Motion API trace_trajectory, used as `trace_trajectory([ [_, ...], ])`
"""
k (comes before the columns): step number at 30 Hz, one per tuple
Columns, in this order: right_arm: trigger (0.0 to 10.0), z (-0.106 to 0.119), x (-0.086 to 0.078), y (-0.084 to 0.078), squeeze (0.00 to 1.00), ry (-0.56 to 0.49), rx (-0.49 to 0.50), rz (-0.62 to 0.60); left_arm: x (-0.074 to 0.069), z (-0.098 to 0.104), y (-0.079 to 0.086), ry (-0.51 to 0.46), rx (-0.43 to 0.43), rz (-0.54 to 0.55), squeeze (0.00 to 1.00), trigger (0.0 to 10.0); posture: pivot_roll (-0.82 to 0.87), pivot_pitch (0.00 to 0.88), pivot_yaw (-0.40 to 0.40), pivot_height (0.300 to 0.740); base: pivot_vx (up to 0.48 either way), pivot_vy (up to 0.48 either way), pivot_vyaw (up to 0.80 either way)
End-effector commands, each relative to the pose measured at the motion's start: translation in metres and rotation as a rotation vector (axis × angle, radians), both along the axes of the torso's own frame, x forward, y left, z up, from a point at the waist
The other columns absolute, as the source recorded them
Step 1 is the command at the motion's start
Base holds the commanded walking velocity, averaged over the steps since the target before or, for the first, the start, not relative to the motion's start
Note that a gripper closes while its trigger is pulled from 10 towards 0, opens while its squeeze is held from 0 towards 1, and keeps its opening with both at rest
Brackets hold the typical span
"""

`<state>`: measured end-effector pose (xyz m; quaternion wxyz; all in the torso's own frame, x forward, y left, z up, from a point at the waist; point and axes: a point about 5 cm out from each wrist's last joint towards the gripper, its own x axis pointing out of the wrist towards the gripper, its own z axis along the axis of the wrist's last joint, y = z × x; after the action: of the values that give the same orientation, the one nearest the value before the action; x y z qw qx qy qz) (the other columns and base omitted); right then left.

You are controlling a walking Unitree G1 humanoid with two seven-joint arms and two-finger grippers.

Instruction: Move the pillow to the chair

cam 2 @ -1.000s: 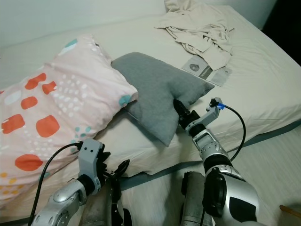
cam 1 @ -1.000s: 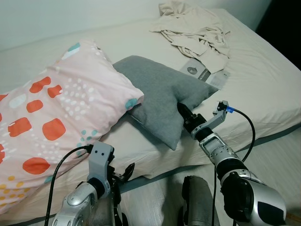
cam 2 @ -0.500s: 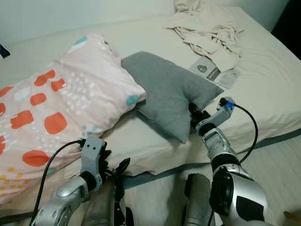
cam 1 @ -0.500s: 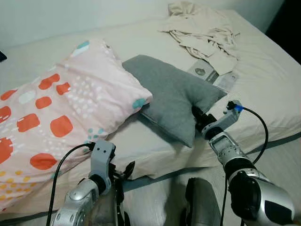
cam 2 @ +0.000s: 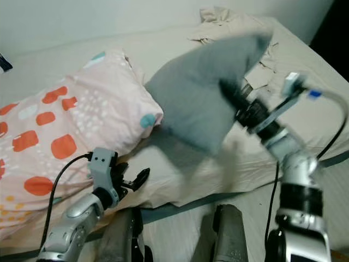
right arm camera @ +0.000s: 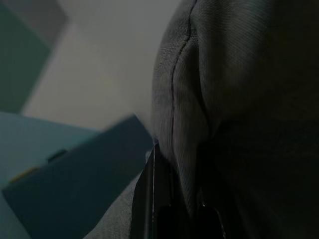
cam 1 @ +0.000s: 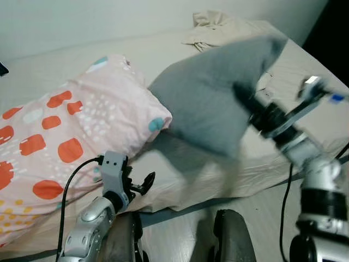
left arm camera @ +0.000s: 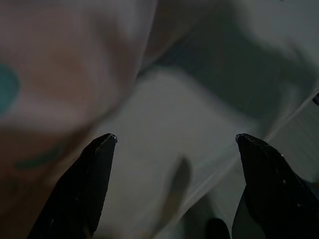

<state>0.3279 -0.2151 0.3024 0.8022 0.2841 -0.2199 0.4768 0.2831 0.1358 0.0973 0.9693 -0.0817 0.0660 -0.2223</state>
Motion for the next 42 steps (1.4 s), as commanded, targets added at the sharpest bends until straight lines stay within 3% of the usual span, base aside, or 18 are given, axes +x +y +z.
trace_trajectory([
  [1,0.0,0.037,-0.012,-0.005,0.00,-0.172,0.067,0.049,-0.001,-0.008,0.002,0.030,0.000,0.018,0.00,10.0,0.02,0.162,0.017,0.570,0.000,0.000,0.00],
  [5,0.0,0.057,-0.017,-0.001,0.00,-0.218,0.134,0.106,0.002,-0.012,-0.003,0.068,-0.032,0.016,0.00,10.0,0.02,0.166,0.015,0.570,0.000,0.000,0.00],
  [9,0.0,0.062,-0.017,0.009,0.00,-0.212,0.185,0.178,0.001,-0.013,-0.017,0.111,-0.132,0.000,0.00,10.0,0.02,0.169,0.020,0.570,0.000,0.000,0.00],
  [14,0.0,0.067,-0.014,0.018,0.00,-0.204,0.207,0.223,0.002,-0.010,-0.024,0.117,-0.183,-0.008,0.00,10.0,0.02,0.170,0.024,0.570,0.000,0.000,0.00],
  [18,0.0,0.084,-0.010,0.038,0.00,-0.220,0.263,0.337,0.004,-0.009,-0.025,0.108,-0.205,-0.002,0.00,10.0,0.02,0.172,0.025,0.570,0.000,0.000,0.00],
  [22,0.0,0.107,-0.022,0.061,0.00,-0.320,0.355,0.573,0.006,-0.003,-0.016,0.074,-0.249,0.025,0.00,10.0,0.02,0.174,0.020,0.570,0.000,0.000,0.00],
  [23,0.0,0.107,-0.022,0.061,0.00,-0.320,0.355,0.573,0.006,-0.003,-0.016,0.074,-0.249,0.025,0.00,10.0,0.02,0.174,0.020,0.570,0.000,0.000,0.00],
  [26,0.0,0.112,-0.035,0.077,0.00,-0.357,0.408,0.746,0.008,0.003,-0.003,0.057,-0.299,0.076,0.00,10.0,0.03,0.173,0.020,0.570,0.000,0.000,0.00],
  [29,0.0,0.112,-0.040,0.083,0.00,-0.365,0.429,0.811,0.009,0.004,0.004,0.045,-0.299,0.092,0.00,10.0,0.03,0.174,0.021,0.570,0.000,0.000,0.00],
  [32,0.0,0.115,-0.054,0.095,0.00,-0.401,0.465,0.948,0.011,0.010,0.021,0.014,-0.308,0.130,0.00,10.0,0.04,0.174,0.024,0.570,0.000,0.000,0.00],
  [37,0.0,0.119,-0.063,0.097,0.00,-0.438,0.458,1.010,0.014,0.011,0.033,0.006,-0.281,0.152,0.00,10.0,0.03,0.169,0.030,0.570,0.000,0.000,0.00],
  [40,0.0,0.112,-0.057,0.093,0.00,-0.384,0.448,0.940,0.014,0.008,0.040,0.011,-0.231,0.167,0.00,10.0,0.03,0.168,0.027,0.570,0.000,0.000,0.00],
  [42,0.0,0.095,-0.048,0.084,0.00,-0.327,0.439,0.843,0.013,0.002,0.049,0.025,-0.169,0.207,0.00,10.0,0.04,0.169,0.024,0.570,0.000,0.000,0.00],
])
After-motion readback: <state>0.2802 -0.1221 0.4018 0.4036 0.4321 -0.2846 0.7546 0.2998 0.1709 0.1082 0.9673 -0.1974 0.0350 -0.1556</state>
